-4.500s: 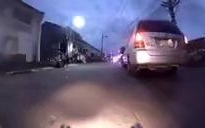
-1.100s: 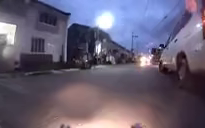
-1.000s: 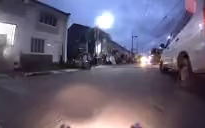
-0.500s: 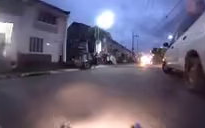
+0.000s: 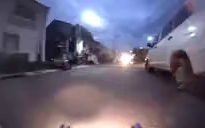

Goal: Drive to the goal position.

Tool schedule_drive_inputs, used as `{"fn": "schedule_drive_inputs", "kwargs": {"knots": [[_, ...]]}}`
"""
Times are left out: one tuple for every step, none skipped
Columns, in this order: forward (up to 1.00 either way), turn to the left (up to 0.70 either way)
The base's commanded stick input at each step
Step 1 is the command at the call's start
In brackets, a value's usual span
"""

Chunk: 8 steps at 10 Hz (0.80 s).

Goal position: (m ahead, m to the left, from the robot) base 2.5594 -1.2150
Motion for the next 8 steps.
{"fn": "schedule_drive_inputs", "kwargs": {"knots": [[0.5, -0.01], [0.5, 0.0], [0.5, 0.0], [0.5, 0.0], [0.5, 0.0], [0.5, 0.0], [0.5, 0.0], [0.5, 0.0]]}}
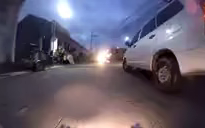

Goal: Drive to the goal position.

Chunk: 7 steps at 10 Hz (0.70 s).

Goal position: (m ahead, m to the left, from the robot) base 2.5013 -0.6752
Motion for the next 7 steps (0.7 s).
{"fn": "schedule_drive_inputs", "kwargs": {"knots": [[0.5, 0.0], [0.5, 0.0], [0.5, 0.0], [0.5, 0.0], [0.5, 0.0], [0.5, 0.0], [0.5, 0.0]]}}
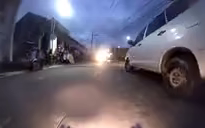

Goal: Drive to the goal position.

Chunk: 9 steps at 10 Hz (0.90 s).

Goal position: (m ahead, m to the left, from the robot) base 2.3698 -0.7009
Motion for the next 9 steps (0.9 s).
{"fn": "schedule_drive_inputs", "kwargs": {"knots": [[0.5, 0.0], [0.5, 0.0], [0.5, 0.0], [0.5, 0.0], [0.5, 0.0], [0.5, 0.0], [0.5, 0.0], [0.5, 0.0], [0.5, 0.0]]}}
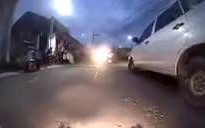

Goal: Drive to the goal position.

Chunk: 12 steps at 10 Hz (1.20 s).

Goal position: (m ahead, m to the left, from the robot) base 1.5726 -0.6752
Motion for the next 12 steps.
{"fn": "schedule_drive_inputs", "kwargs": {"knots": [[0.5, 0.0], [0.5, 0.0], [0.5, 0.0], [0.5, 0.0], [0.5, 0.0], [0.5, 0.0], [0.5, 0.0], [0.5, 0.0], [0.5, 0.0], [0.5, 0.0], [0.5, 0.0], [0.5, 0.0]]}}
